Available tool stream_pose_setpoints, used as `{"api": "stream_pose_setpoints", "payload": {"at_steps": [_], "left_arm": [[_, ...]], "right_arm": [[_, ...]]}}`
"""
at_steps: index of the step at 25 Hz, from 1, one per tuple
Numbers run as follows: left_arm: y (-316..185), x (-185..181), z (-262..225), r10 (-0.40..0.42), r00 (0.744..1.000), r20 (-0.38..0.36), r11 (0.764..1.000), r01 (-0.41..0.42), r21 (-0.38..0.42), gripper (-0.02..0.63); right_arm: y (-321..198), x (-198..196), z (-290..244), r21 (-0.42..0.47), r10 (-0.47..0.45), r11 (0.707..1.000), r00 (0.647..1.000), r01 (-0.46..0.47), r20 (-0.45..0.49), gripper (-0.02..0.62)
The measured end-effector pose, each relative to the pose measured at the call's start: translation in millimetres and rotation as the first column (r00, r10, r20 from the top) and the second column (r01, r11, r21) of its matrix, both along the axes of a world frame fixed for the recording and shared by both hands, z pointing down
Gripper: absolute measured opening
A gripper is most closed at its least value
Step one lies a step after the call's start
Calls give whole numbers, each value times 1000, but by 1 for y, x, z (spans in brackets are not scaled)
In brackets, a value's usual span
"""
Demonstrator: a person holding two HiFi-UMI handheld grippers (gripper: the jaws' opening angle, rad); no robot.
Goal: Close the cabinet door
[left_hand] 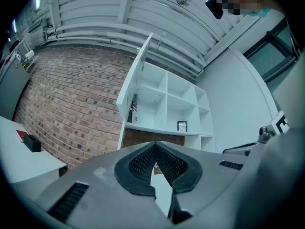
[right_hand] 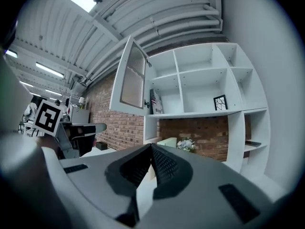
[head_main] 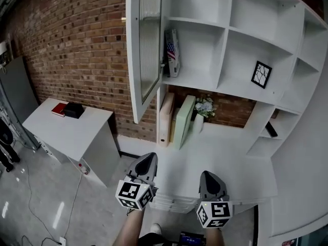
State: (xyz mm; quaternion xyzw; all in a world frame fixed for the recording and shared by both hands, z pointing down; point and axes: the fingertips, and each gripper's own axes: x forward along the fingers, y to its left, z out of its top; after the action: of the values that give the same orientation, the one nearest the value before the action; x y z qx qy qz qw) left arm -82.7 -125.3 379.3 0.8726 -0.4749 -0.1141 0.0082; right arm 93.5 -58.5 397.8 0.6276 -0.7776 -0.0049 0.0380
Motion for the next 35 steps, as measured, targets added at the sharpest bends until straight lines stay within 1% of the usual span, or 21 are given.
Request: {"api": "stream_pose_setpoints", "payload": {"at_steps": [3, 5, 8, 13, 17, 19, 23, 25, 28, 29, 30, 31, 32, 35], "left_arm": [[-46, 5, -2, 3, 1000, 16, 1000, -3, 15, 11], [-68, 8, -2, 6, 1000, 30, 1000, -6, 20, 11], [-90, 7, -6, 3, 1000, 12, 999, -3, 38, 11], [-114, -3, -17, -34, 998, -48, 995, 38, 89, 11], [-130, -3, -11, -40, 996, -77, 996, 46, 75, 11], [-137, -5, -11, -55, 995, -87, 996, 61, 71, 11], [-150, -6, -18, -95, 990, -99, 987, 107, 117, 11], [-152, -9, -18, -114, 987, -109, 985, 127, 121, 12], [-157, -18, -27, -127, 979, -158, 979, 149, 140, 14], [-158, -20, -32, -125, 977, -172, 977, 151, 150, 19], [-159, -21, -35, -121, 975, -184, 976, 151, 157, 38], [-160, -23, -37, -118, 974, -195, 976, 150, 160, 94], [-160, -25, -40, -115, 972, -205, 975, 150, 162, 132], [-160, -29, -50, -113, 969, -221, 969, 157, 191, 155]], "right_arm": [[-40, 3, 5, -8, 12, 1000, 1000, -12, 22, 2], [-61, 4, 12, -19, 25, 1000, 999, -24, 44, 2], [-89, 5, 15, -23, 31, 999, 999, -30, 44, 2], [-112, 6, 15, -21, 38, 999, 998, -37, 46, 2], [-124, 11, 26, -60, 54, 997, 996, -50, 68, 2], [-132, 11, 28, -71, 44, 997, 997, -39, 64, 2], [-151, 12, 27, -71, 14, 997, 999, -11, 41, 2], [-155, 12, 24, -66, 3, 998, 999, 0, 41, 2], [-163, 11, 22, -57, -5, 998, 999, 8, 45, 2], [-165, 11, 23, -56, -3, 998, 999, 5, 43, 2], [-165, 12, 24, -57, -1, 998, 999, 3, 42, 2], [-165, 11, 24, -58, -1, 998, 999, 3, 42, 2], [-164, 10, 24, -58, -2, 998, 999, 4, 41, 2], [-166, 11, 21, -53, 9, 999, 999, -7, 36, 2]]}}
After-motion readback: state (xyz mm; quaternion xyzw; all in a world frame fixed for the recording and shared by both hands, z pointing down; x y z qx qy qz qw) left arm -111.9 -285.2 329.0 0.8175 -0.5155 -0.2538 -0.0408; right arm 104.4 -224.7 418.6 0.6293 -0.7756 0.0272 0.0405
